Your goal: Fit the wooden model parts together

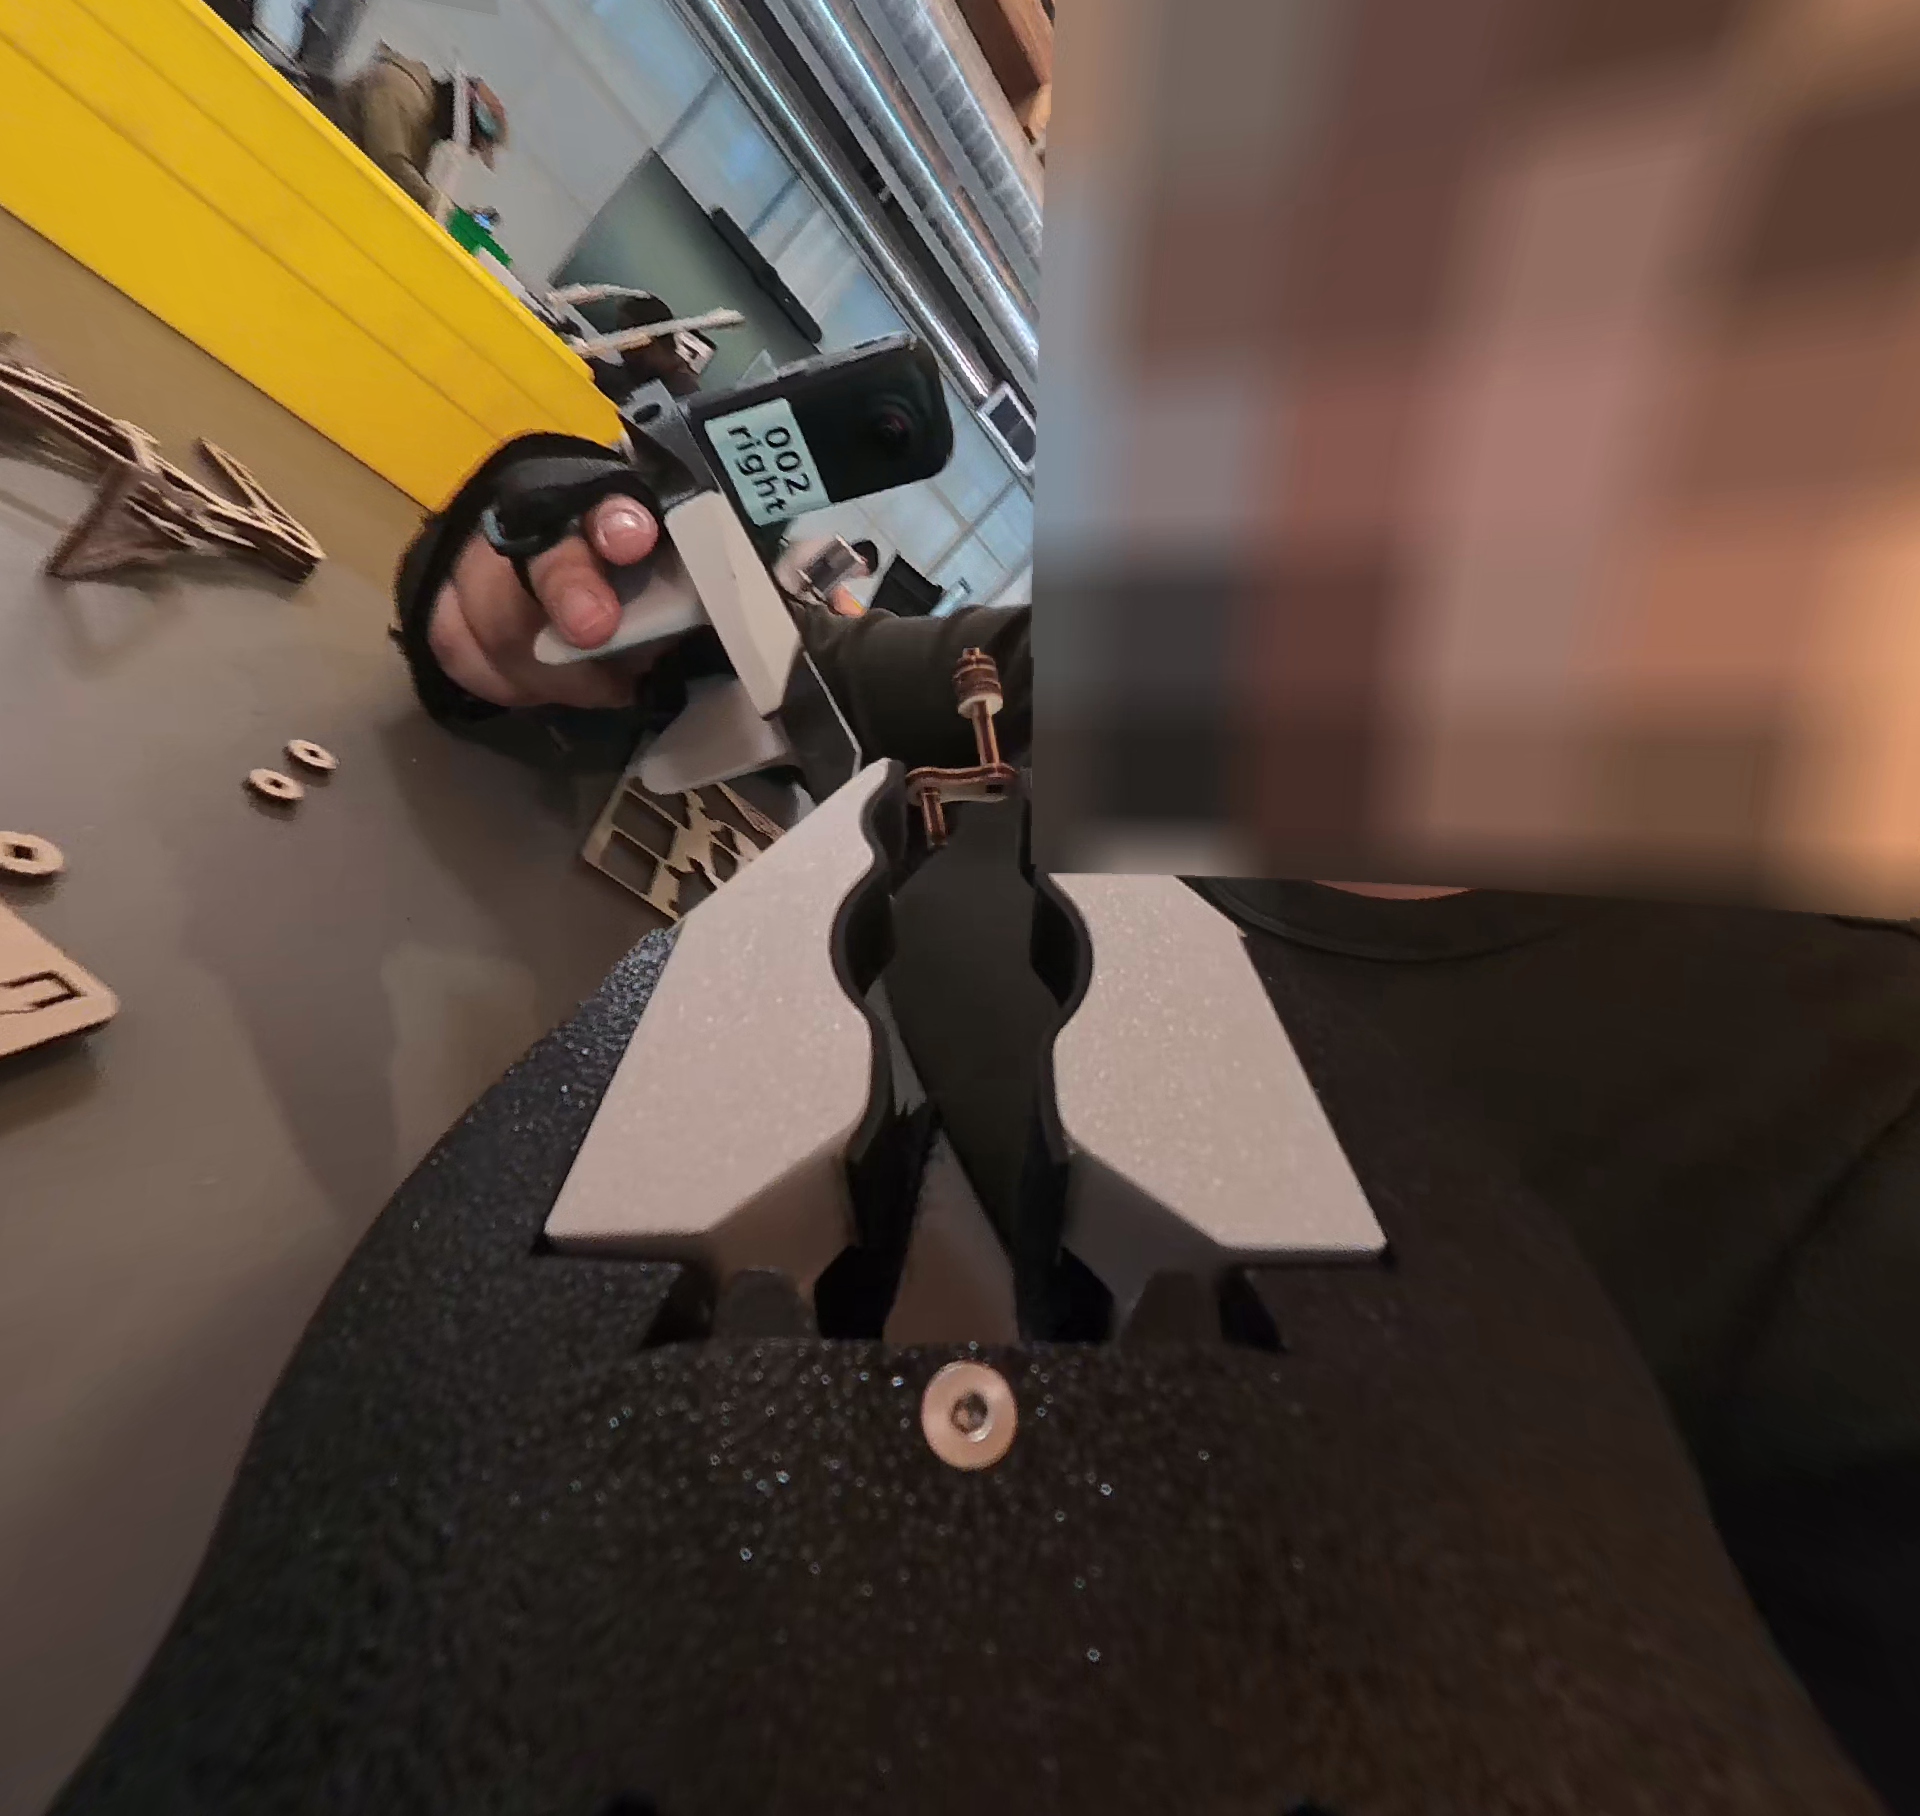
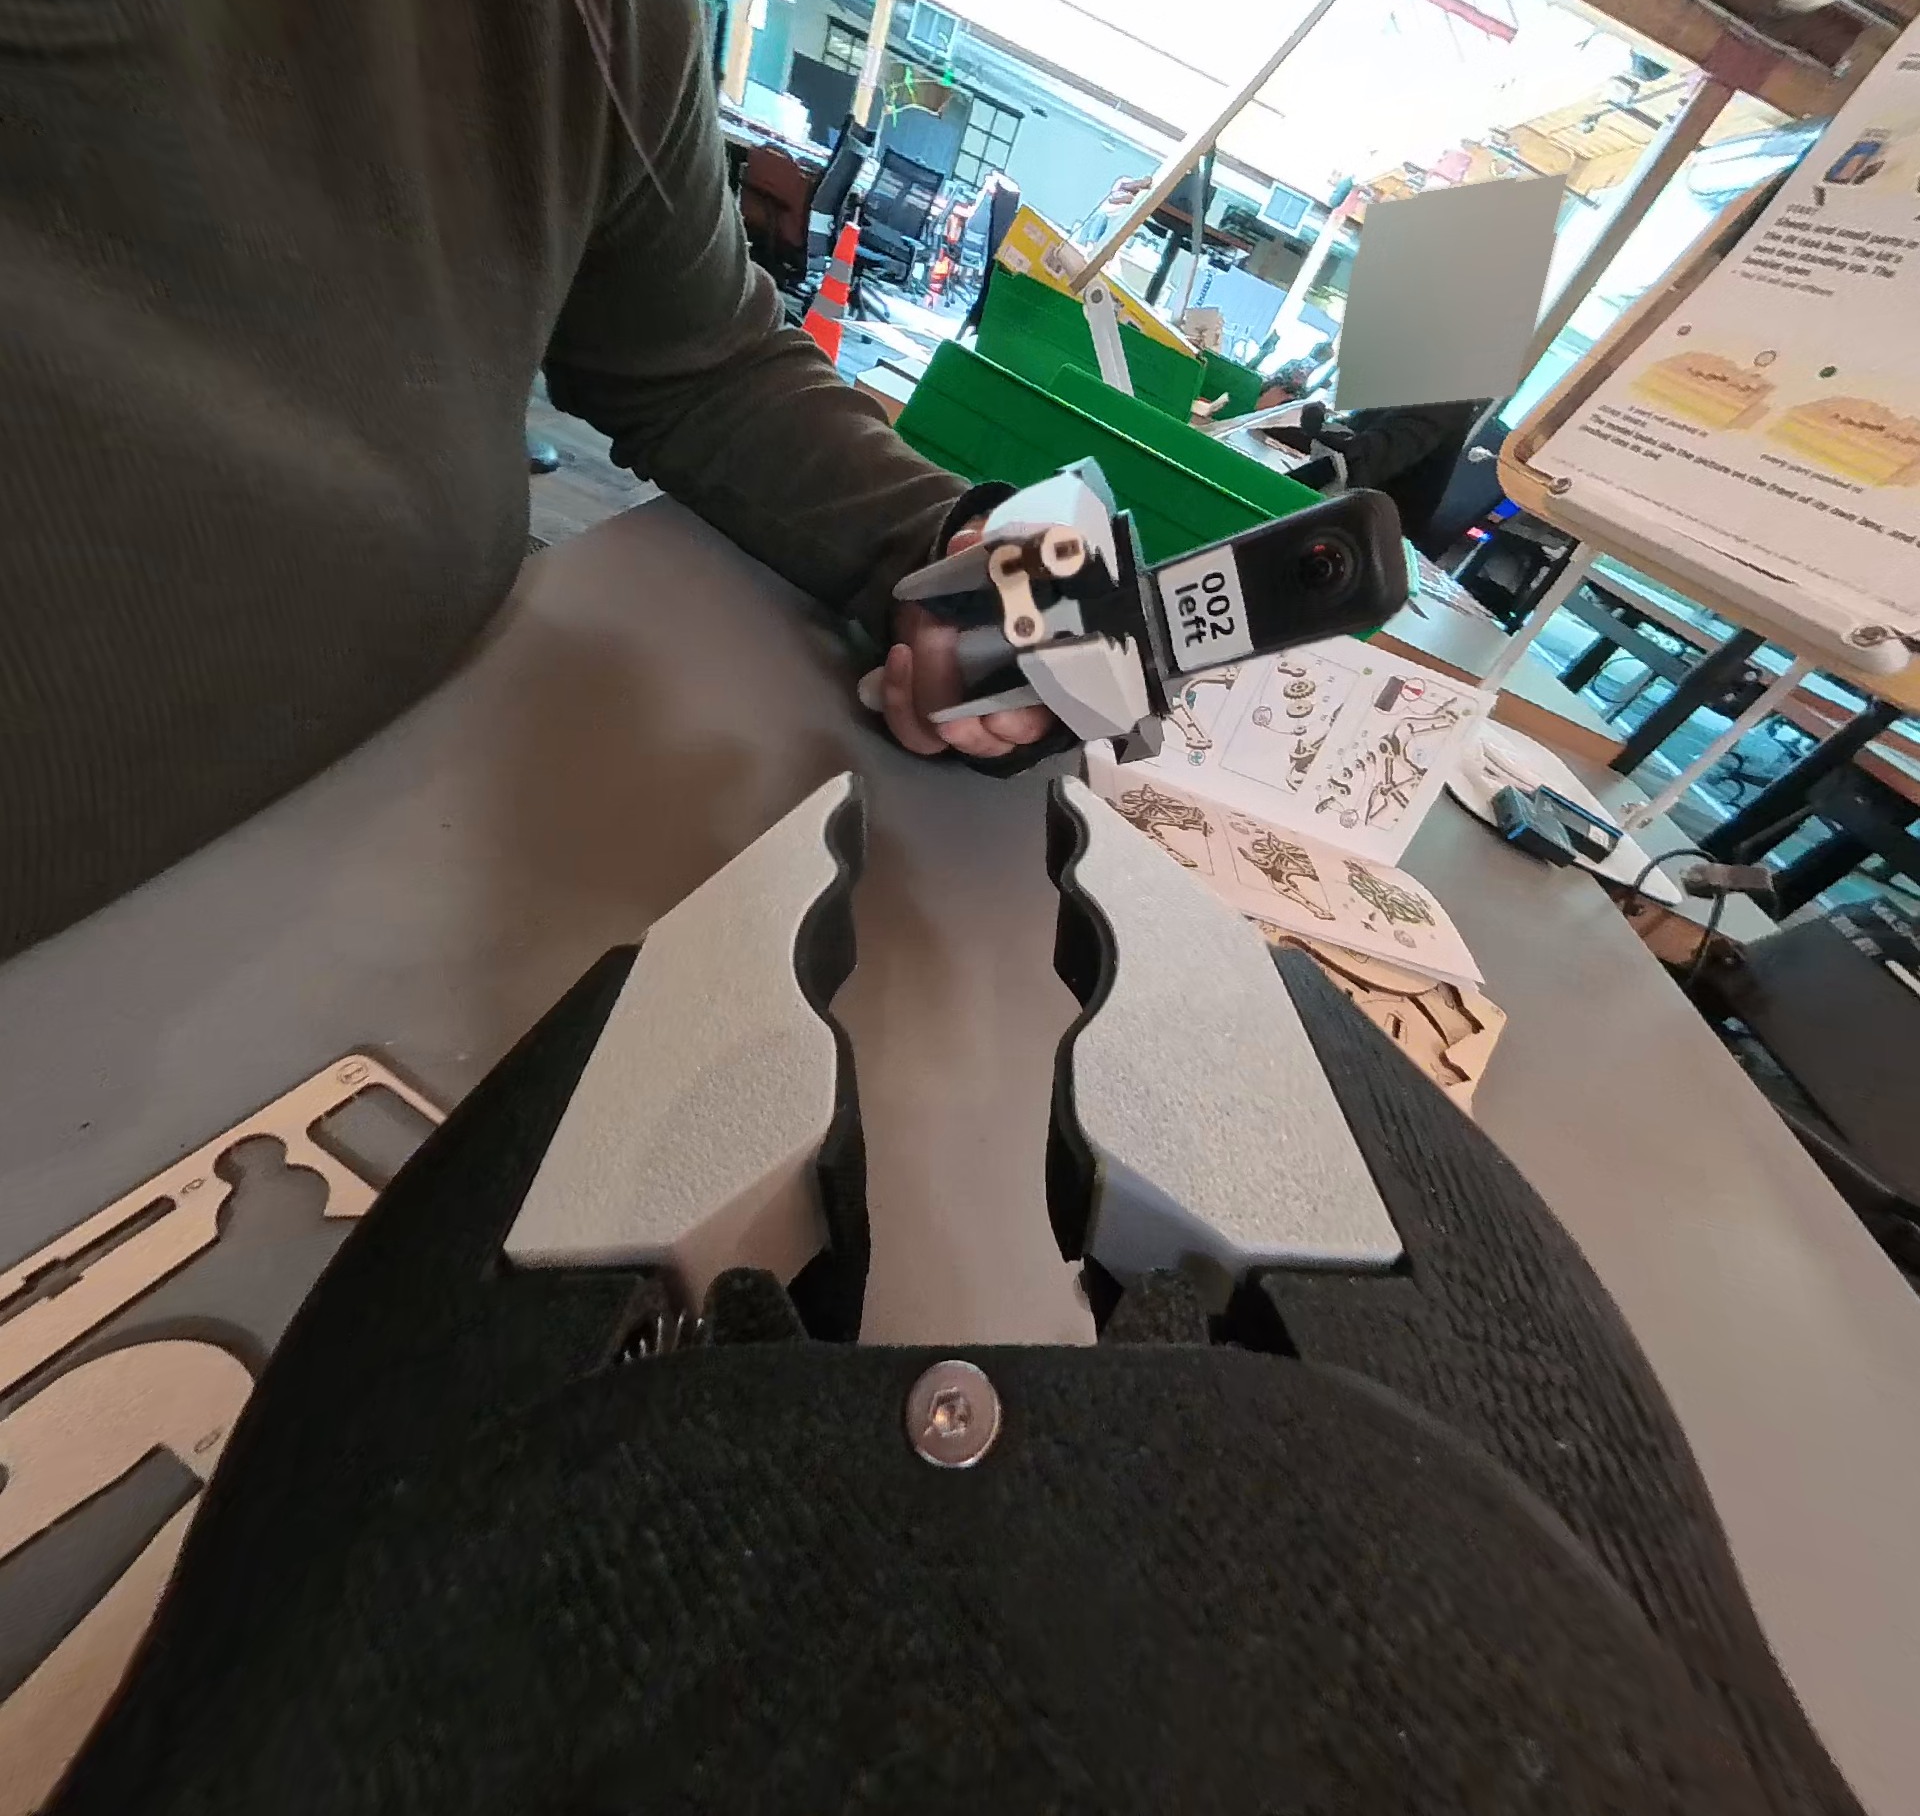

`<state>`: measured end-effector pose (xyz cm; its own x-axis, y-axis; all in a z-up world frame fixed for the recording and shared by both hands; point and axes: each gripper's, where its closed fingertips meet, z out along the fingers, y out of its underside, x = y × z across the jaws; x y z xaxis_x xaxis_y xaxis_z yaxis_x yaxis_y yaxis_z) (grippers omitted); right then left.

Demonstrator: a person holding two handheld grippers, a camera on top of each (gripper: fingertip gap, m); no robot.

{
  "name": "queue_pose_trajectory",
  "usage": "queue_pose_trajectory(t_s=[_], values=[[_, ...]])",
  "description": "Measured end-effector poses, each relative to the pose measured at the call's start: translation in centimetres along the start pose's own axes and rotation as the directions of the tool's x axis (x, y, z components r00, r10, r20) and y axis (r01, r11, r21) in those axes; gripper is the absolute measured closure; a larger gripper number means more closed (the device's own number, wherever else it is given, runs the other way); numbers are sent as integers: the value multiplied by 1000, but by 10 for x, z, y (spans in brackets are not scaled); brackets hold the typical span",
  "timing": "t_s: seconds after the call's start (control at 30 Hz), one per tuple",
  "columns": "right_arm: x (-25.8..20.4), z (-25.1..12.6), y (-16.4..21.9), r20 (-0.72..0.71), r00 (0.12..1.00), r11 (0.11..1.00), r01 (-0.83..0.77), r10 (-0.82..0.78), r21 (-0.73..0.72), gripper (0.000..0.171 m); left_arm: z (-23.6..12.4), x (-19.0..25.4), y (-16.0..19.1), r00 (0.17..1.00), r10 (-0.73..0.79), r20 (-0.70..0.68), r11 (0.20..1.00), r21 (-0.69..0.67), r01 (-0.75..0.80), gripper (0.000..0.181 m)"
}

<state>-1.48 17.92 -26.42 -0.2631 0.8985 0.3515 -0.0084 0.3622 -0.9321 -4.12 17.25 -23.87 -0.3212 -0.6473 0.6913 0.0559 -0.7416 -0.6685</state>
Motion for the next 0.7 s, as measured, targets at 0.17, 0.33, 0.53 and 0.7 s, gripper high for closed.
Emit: queue_pose_trajectory(t_s=[0.17, 0.33, 0.53, 0.7], values=[[16, 0, -16, -46, 981, 979, -187, 190, 76, 138, -1, -14, -17, 936, 260, 236, 956, 71, -284, 163], [29, -1, -31, -77, 936, 931, -330, 345, 154, 144, 10, -23, -13, 687, 580, 437, 796, -127, -592, 163], [24, 0, -32, -67, 951, 946, -290, 301, 142, 161, 15, -22, -8, 585, 676, 448, 713, -198, -672, 163], [21, 0, -33, -44, 953, 946, -291, 300, 140, 163, 16, -19, -8, 579, 688, 437, 701, -194, -687, 163]])
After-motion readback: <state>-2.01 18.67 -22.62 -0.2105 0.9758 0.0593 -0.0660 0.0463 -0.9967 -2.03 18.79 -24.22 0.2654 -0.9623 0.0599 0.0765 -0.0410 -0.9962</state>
